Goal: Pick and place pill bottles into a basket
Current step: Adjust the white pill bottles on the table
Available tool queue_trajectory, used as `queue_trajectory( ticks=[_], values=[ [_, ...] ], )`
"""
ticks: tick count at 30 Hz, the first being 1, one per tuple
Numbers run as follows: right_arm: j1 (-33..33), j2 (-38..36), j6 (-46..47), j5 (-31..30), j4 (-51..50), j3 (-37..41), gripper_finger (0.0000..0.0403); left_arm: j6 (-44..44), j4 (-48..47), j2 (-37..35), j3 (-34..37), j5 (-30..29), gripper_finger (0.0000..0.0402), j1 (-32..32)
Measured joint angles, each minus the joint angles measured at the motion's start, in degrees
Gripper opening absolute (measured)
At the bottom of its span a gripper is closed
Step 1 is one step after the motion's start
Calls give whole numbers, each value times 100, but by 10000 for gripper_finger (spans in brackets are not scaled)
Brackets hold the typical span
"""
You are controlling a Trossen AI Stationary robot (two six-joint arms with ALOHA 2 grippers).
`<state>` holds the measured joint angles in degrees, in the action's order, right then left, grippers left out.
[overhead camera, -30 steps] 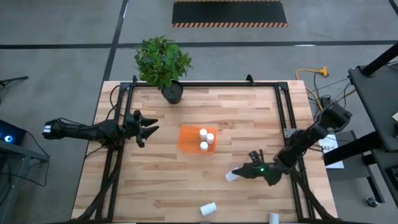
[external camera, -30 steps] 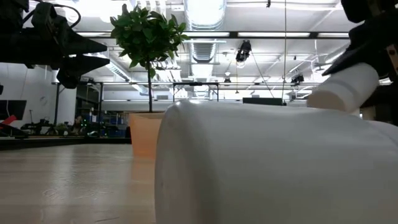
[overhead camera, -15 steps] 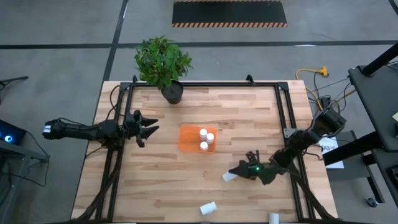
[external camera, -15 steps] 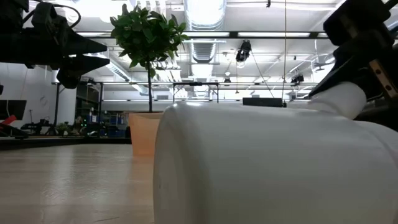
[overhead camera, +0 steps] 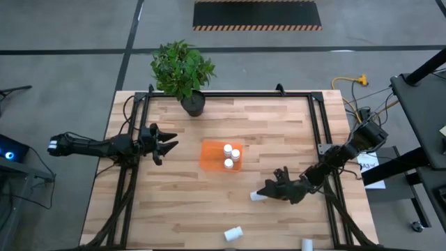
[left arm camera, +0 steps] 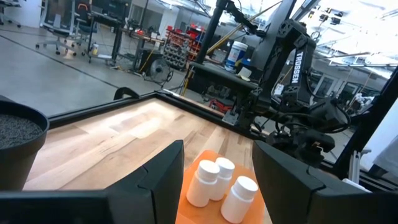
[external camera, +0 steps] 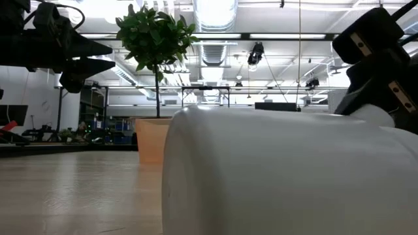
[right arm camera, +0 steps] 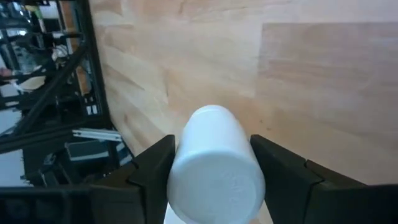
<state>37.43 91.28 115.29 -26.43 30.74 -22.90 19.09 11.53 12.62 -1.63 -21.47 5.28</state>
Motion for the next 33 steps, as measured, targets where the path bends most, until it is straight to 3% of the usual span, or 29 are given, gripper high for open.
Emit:
queue_trajectory(
  ticks=[8, 21, 33],
  values=[
    [-4, -19, -554, 811, -246, -17, 234, 0, -2, 0, 0, 0, 173, -1],
    [-28, -34, -1300, 968, -308, -7, 324, 0, -2, -2, 0, 0, 173, -2],
    [-28, -362, -2523, 1711, -497, -366, 331, 0, -2, -2, 0, 0, 173, -2]
  ],
)
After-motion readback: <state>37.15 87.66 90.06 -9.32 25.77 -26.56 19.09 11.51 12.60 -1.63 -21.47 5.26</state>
